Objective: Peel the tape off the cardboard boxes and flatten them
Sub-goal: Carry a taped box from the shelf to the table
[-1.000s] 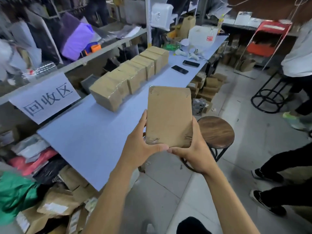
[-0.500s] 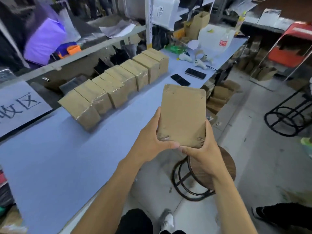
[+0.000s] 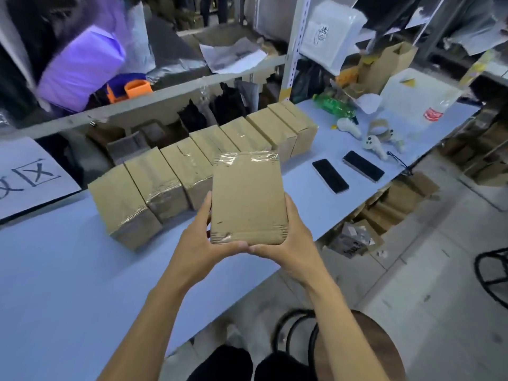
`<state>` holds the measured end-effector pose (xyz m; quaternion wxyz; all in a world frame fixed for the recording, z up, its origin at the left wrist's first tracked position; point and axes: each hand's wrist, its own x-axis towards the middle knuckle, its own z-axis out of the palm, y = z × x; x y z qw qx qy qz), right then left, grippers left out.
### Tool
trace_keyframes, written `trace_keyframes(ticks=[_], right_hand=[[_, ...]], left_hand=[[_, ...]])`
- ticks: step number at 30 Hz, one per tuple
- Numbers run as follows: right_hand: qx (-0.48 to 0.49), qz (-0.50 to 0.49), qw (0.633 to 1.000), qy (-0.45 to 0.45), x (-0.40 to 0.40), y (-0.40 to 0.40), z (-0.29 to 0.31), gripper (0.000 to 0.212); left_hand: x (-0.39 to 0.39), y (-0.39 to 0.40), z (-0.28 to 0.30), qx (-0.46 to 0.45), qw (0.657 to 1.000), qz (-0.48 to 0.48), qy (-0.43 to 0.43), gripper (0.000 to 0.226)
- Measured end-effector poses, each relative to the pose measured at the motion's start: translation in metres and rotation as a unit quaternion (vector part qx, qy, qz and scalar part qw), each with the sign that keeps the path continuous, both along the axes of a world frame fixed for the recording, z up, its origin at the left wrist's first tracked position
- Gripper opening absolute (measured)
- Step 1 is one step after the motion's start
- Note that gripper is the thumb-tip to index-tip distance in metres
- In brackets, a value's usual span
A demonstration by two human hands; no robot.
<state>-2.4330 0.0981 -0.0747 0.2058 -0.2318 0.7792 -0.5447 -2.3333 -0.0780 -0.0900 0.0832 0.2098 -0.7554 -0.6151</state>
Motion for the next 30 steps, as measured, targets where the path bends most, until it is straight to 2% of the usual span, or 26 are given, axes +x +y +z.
trace_keyframes(ticks=[4,14,17,23,26,30], right_hand=[[0.002,0.015,1.000,0.006,-0.046,-0.014,0.008,0.094],[0.001,0.123,0.992,0.014,-0.143,-0.058,0.001,0.111],[-0.015,0.176,0.984,0.015,-0.176,-0.067,-0.010,0.104],[-0.056,0.308,0.949,0.034,-0.223,-0.094,-0.029,0.104],[-0.082,0.357,0.930,0.039,-0.213,-0.102,-0.035,0.107],[-0.138,0.411,0.901,0.020,-0.175,-0.107,-0.058,0.099]], left_hand=[[-0.045,-0.012,0.007,0.003,1.000,0.010,0.029,0.111],[-0.104,-0.024,-0.006,0.024,0.990,0.137,0.020,0.116],[-0.120,-0.023,-0.008,0.000,0.982,0.188,0.014,0.119],[-0.131,0.000,-0.012,-0.091,0.944,0.316,0.021,0.122],[-0.116,0.017,-0.014,-0.107,0.922,0.372,0.024,0.121],[-0.081,0.039,-0.024,-0.139,0.889,0.435,0.027,0.114]])
